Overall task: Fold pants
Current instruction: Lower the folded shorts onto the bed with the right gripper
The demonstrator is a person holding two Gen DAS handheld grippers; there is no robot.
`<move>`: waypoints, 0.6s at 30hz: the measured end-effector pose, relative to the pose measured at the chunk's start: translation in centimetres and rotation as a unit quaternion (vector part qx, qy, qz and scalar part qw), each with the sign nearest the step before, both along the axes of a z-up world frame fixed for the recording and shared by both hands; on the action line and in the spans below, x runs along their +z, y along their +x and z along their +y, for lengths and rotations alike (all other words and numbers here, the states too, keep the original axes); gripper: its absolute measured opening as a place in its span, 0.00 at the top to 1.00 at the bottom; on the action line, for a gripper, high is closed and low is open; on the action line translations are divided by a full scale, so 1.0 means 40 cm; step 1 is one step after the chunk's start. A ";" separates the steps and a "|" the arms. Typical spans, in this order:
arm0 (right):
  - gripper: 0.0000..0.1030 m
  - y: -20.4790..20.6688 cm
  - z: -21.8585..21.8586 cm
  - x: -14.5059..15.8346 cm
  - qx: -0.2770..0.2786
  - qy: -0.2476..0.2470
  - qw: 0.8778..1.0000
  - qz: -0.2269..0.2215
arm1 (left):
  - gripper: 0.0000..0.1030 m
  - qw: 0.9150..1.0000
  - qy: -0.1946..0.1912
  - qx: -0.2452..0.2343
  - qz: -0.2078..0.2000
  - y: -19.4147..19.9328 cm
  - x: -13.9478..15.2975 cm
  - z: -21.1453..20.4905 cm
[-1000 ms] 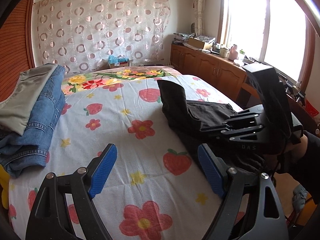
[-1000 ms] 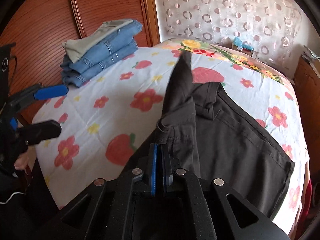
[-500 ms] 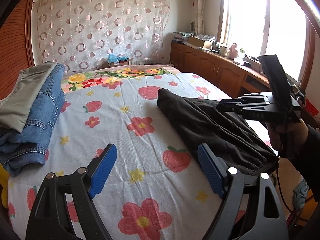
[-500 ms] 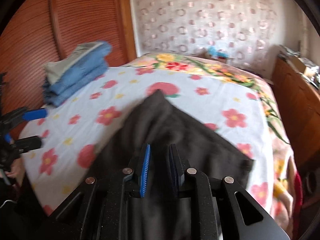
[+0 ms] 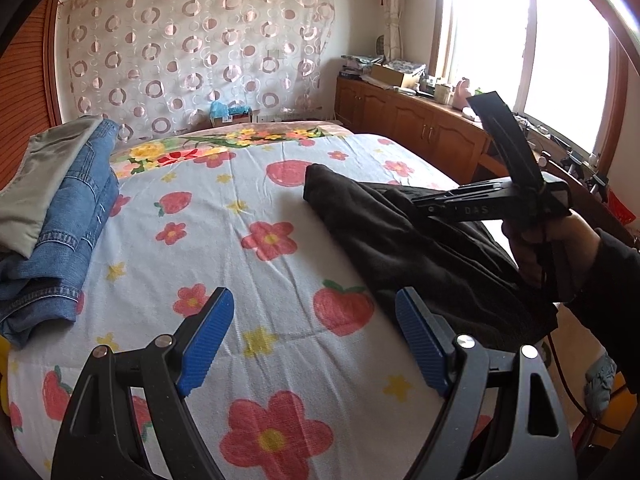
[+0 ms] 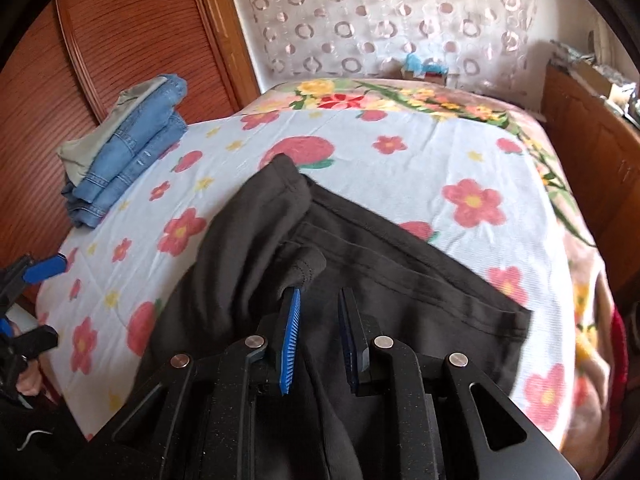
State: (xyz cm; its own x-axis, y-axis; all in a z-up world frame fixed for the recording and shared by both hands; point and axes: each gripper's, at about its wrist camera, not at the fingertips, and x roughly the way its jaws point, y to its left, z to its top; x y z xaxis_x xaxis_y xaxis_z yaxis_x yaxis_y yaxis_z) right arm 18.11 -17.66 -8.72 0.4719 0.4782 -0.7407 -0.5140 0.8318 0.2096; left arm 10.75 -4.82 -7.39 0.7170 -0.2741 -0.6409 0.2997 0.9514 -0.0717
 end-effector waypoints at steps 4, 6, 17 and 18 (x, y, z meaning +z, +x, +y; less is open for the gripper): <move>0.81 0.023 0.017 -0.017 0.017 0.001 1.000 0.014 | 0.19 1.000 -0.001 0.001 0.002 -0.002 -0.001 0.001; 0.84 0.030 0.022 -0.022 0.020 -0.002 1.000 0.019 | 0.19 1.000 0.000 0.001 0.003 -0.003 -0.001 0.000; 0.84 0.011 0.066 -0.027 0.033 -0.041 0.999 -0.013 | 0.19 1.000 0.000 0.000 0.004 0.000 -0.004 -0.002; 0.84 0.012 0.064 -0.028 0.034 -0.037 0.999 -0.012 | 0.19 1.000 0.000 -0.001 0.005 0.000 -0.004 -0.003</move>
State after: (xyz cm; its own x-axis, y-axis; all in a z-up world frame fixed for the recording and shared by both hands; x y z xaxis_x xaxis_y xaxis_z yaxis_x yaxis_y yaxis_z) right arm 18.60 -15.10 -9.84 0.4581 0.4533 -0.7646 -0.5736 0.8079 0.1353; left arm 10.74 -4.95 -7.55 0.7109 -0.2744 -0.6475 0.2999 0.9511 -0.0737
